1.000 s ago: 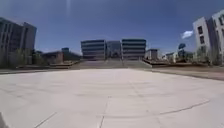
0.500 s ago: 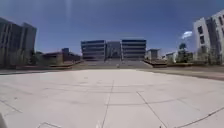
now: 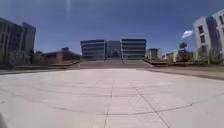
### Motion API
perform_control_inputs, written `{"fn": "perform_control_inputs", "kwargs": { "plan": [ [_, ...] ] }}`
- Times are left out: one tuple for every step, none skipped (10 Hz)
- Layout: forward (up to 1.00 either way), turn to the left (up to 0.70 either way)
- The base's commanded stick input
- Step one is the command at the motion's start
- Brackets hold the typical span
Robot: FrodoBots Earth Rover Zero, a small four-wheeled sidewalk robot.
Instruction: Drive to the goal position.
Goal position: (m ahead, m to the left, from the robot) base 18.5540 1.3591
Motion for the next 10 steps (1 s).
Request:
{"fn": "perform_control_inputs", "kwargs": {
  "plan": [
    [0.70, 0.02],
    [0.70, 0.02],
    [0.70, 0.02],
    [0.70, 0.02],
    [0.70, 0.02],
    [0.70, 0.02],
    [0.70, 0.02],
    [0.70, 0.02],
    [0.70, 0.02],
    [0.70, 0.02]
  ]
}}
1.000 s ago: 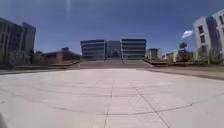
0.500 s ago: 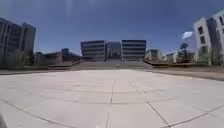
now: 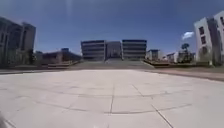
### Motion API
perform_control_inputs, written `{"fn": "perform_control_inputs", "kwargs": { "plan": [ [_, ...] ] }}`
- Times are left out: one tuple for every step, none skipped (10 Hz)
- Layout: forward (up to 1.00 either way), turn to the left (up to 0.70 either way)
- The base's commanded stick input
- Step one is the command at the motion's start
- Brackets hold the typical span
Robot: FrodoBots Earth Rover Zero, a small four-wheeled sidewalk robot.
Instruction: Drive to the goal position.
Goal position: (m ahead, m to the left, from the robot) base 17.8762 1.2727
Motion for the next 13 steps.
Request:
{"fn": "perform_control_inputs", "kwargs": {
  "plan": [
    [0.70, 0.02],
    [0.70, 0.02],
    [0.70, 0.02],
    [0.70, 0.02],
    [0.70, 0.02],
    [0.70, 0.02],
    [0.70, 0.02],
    [0.70, 0.02],
    [0.70, 0.02],
    [0.70, 0.02],
    [0.70, 0.02],
    [0.70, 0.02],
    [0.70, 0.02]
  ]
}}
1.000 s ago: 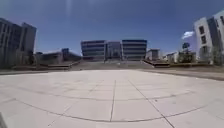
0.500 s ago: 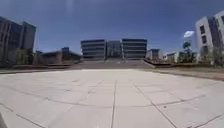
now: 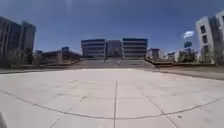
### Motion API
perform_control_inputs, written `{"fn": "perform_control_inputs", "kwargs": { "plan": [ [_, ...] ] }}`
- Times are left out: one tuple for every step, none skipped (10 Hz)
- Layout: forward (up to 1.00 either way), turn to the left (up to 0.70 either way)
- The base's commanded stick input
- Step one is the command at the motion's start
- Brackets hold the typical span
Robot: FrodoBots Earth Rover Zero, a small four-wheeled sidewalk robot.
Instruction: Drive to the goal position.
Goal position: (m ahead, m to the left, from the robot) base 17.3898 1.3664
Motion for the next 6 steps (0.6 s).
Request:
{"fn": "perform_control_inputs", "kwargs": {
  "plan": [
    [0.70, 0.02],
    [0.70, 0.02],
    [0.70, 0.02],
    [0.70, 0.02],
    [0.70, 0.02],
    [0.70, 0.02]
  ]
}}
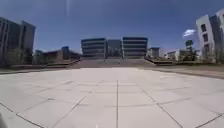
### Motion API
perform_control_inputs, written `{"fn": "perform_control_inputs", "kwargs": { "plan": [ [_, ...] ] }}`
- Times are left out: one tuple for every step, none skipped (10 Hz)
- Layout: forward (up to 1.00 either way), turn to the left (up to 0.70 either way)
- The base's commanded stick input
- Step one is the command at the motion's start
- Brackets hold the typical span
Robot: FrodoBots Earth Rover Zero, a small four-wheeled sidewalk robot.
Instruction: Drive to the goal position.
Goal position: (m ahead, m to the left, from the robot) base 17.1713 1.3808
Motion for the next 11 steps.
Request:
{"fn": "perform_control_inputs", "kwargs": {
  "plan": [
    [0.70, 0.02],
    [0.70, 0.01],
    [0.70, 0.00],
    [0.70, 0.00],
    [0.70, 0.00],
    [0.70, 0.00],
    [0.70, 0.00],
    [0.70, 0.00],
    [0.70, 0.00],
    [0.70, 0.00],
    [0.70, 0.00]
  ]
}}
